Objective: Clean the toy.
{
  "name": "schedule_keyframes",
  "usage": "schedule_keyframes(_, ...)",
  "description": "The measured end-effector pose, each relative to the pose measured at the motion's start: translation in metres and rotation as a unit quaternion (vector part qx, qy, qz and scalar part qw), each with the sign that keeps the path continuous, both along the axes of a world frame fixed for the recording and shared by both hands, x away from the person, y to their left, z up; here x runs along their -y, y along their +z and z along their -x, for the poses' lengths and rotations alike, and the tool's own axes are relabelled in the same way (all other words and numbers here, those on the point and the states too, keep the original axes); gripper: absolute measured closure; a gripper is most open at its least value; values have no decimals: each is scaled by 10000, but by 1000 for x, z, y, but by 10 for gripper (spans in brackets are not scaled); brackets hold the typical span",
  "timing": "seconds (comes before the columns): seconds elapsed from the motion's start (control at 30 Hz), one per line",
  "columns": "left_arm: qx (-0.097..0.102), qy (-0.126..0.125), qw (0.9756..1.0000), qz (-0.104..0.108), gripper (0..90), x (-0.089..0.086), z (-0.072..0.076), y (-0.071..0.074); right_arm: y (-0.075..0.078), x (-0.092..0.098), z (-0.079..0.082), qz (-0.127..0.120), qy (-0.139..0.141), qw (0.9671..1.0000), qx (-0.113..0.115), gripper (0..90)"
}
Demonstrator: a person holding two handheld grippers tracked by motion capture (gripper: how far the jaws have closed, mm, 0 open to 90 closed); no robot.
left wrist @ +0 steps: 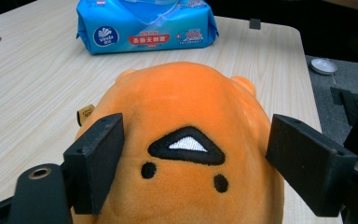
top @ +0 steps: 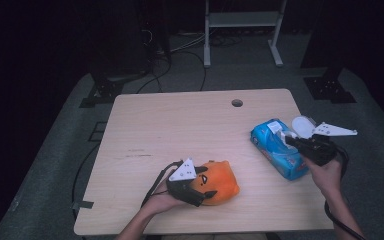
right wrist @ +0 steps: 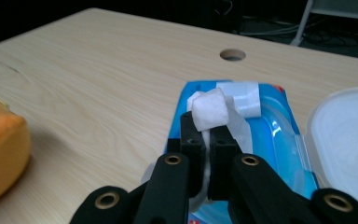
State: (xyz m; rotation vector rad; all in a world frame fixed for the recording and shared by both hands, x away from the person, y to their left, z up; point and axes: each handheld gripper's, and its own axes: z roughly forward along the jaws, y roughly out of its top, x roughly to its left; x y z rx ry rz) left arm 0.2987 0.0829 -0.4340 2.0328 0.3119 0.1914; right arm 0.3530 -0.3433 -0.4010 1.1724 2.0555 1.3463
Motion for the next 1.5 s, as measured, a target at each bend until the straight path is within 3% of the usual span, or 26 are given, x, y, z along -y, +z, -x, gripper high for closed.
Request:
schedule_keyframes(0.2,-14,-9,10000,-17,160,0,0,1,26,-7,12,-177,246,9992,251,872)
schedule_keyframes(0.3,-16,16,10000,37,149,-2,-1,3,40,-16,21,-181,525,9978,353,871)
schedule_keyframes(0.4,-153,37,9996,219,141,-7,-3,8,50,-28,34,-201,874,9952,382,871)
schedule_keyframes(0.5,-112,107,9995,273,142,-14,-3,14,55,-41,50,-217,1250,9913,335,870)
schedule_keyframes(0.6,-88,163,9997,185,142,-19,-2,14,56,-53,63,-371,1647,9854,223,870)
schedule_keyframes(0.73,-80,236,9997,-37,148,-24,-1,10,58,-71,80,-528,2182,9745,51,870)
schedule_keyframes(0.77,-80,245,9997,-50,148,-25,-1,9,60,-76,85,-615,2364,9697,14,870)
schedule_keyframes(0.8,-109,248,9996,-43,149,-26,0,9,61,-79,87,-650,2458,9671,-37,870)
schedule_keyframes(0.9,-81,252,9996,-81,170,-26,0,7,66,-93,95,-681,2840,9562,-187,870)
schedule_keyframes(0.93,-81,252,9996,-81,183,-26,0,7,66,-93,95,-681,2840,9562,-187,870)
schedule_keyframes(1.0,-80,225,9997,-92,198,-27,-1,7,65,-109,95,-532,3040,9508,-275,869)
schedule_keyframes(1.13,-89,206,9997,-62,210,-27,0,5,50,-123,81,-356,3042,9508,-459,868)
schedule_keyframes(1.37,-36,143,9999,-85,210,-25,1,3,9,-146,57,423,2765,9591,-438,856)
schedule_keyframes(1.5,-40,135,9999,-96,213,-25,1,1,1,-149,53,474,2689,9615,-295,734)
